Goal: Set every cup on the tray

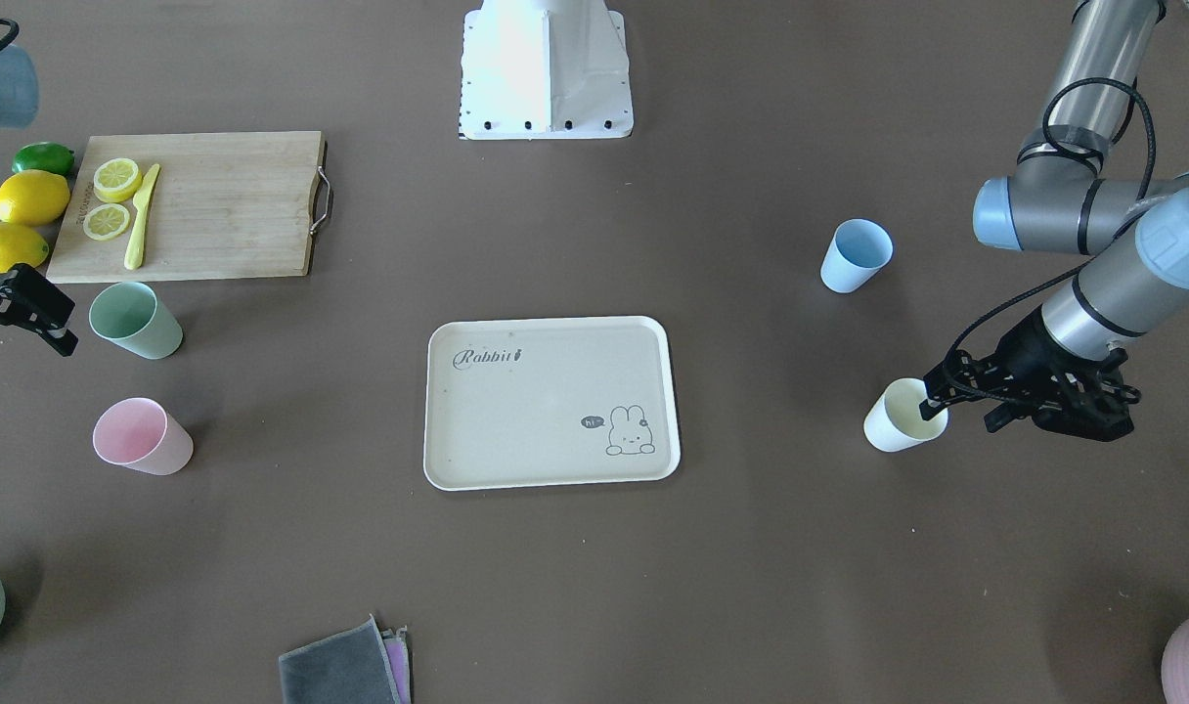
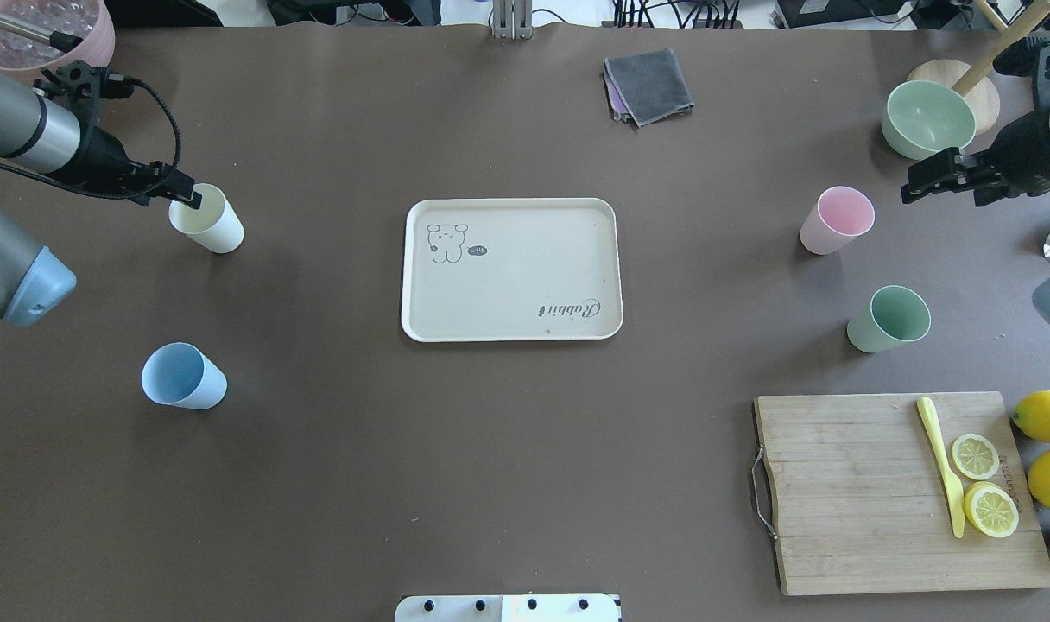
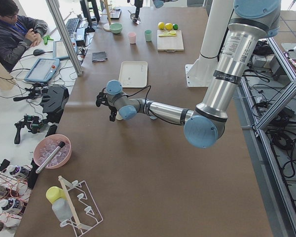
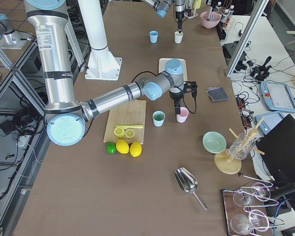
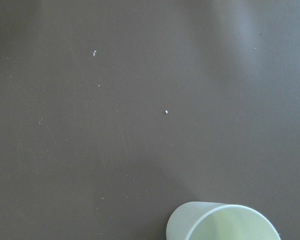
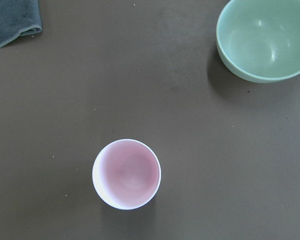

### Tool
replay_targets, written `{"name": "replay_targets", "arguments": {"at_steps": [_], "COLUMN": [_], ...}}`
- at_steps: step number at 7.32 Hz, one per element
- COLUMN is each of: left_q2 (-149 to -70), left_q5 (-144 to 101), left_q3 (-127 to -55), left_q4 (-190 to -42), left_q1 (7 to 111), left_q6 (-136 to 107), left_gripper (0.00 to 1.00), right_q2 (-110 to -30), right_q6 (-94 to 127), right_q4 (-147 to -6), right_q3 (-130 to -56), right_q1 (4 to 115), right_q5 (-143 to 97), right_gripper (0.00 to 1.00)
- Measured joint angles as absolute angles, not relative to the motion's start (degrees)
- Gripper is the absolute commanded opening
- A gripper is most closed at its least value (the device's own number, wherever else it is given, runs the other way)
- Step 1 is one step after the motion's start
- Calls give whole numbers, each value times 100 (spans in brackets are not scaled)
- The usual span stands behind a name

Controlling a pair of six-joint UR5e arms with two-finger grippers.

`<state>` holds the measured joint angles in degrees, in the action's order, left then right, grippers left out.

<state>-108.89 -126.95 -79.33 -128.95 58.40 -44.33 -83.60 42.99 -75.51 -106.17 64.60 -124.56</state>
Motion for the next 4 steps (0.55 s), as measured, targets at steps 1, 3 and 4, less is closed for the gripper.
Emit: {"name": "replay_targets", "arguments": {"at_steps": [1, 3, 4], "left_q2": [-10888, -10883, -10933], "left_q5": [-12579, -12475, -12460], "left_q3": [-7933, -7942, -7964], "left_q4": [-12900, -12900, -12879], "left_q1": [5725, 5630, 5621], "left_q6": [-4440, -4422, -4427], "left_gripper": [0, 0, 0], "right_q2": [-8367, -8374, -8378], "right_q6": [4298, 4298, 4298], "right_q4": [-7550, -7550, -7550], "right_q3": [-10617, -10613, -10614], "right_q1": [6460, 6460, 6460], "right_q5": [-12458, -12460, -12462], "right_gripper": [100, 100, 100]}}
